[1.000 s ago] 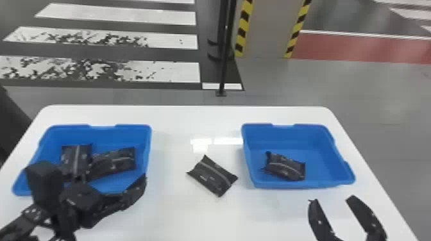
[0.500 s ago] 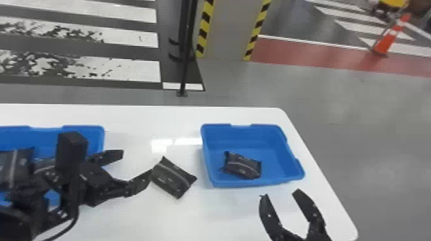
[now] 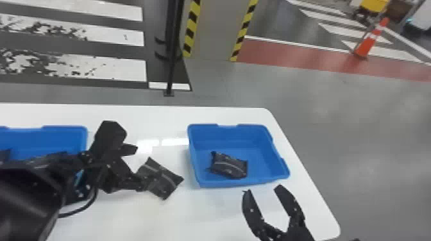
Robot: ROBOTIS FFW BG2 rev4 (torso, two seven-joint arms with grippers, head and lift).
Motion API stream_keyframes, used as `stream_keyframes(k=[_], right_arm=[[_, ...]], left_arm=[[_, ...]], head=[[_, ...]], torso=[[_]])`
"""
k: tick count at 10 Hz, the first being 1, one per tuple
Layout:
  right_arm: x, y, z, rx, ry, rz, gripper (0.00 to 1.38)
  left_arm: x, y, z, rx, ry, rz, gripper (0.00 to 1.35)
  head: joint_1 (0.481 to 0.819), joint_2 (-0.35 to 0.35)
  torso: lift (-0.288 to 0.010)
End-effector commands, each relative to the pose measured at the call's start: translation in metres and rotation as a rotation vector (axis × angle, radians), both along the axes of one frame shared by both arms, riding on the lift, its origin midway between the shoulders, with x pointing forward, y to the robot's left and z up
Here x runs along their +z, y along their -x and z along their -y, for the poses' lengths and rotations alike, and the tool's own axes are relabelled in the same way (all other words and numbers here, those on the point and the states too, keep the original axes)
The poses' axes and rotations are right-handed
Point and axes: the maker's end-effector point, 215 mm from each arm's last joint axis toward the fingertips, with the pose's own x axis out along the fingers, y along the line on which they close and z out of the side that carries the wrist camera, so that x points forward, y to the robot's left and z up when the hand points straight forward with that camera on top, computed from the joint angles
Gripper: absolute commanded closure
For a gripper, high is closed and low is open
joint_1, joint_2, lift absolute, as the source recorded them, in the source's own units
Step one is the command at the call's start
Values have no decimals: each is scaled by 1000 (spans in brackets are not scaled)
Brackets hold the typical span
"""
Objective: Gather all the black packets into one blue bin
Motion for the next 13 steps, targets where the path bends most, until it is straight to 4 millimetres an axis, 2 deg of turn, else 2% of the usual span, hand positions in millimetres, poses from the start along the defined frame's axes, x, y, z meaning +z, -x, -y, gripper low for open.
stream_keyframes(k=[1,3,4,6,8,9,10,11,12,13], right_arm=[[1,-2,0,-6,-8,4,191],[-2,-4,-3,-10,-31,1,193],[-3,-7,-7,-8,-50,4,193],[-6,-10,-10,-8,-72,3,193],[-9,-10,-11,-12,-90,-3,193],[-9,-10,-12,-11,-97,-2,193],[-9,-10,-12,-11,-98,-2,191],[-10,-9,-11,-14,-103,-4,193],[-9,-9,-11,-13,-104,-3,193],[-10,-8,-10,-13,-104,-6,193]], left_arm=[[-15,-9,-2,-1,-76,10,101],[-30,-20,0,-11,-172,24,101],[-35,-21,8,-28,-196,28,101],[-57,-9,14,-55,-245,-11,101],[-73,-6,8,-42,-265,-49,111],[-73,-5,10,-44,-262,-49,248],[-72,-4,15,-51,-248,-38,702],[-67,-4,22,-62,-231,-9,963],[-67,-1,27,-72,-221,4,1125],[-57,-6,29,-90,-220,72,1147]], head=[[695,-350],[695,-350],[695,-350],[695,-350],[695,-350],[695,-350],[695,-350],[695,-350],[695,-350],[695,-350]], torso=[[-110],[-110],[-110],[-110],[-110],[-110],[-110],[-110],[-110],[-110]])
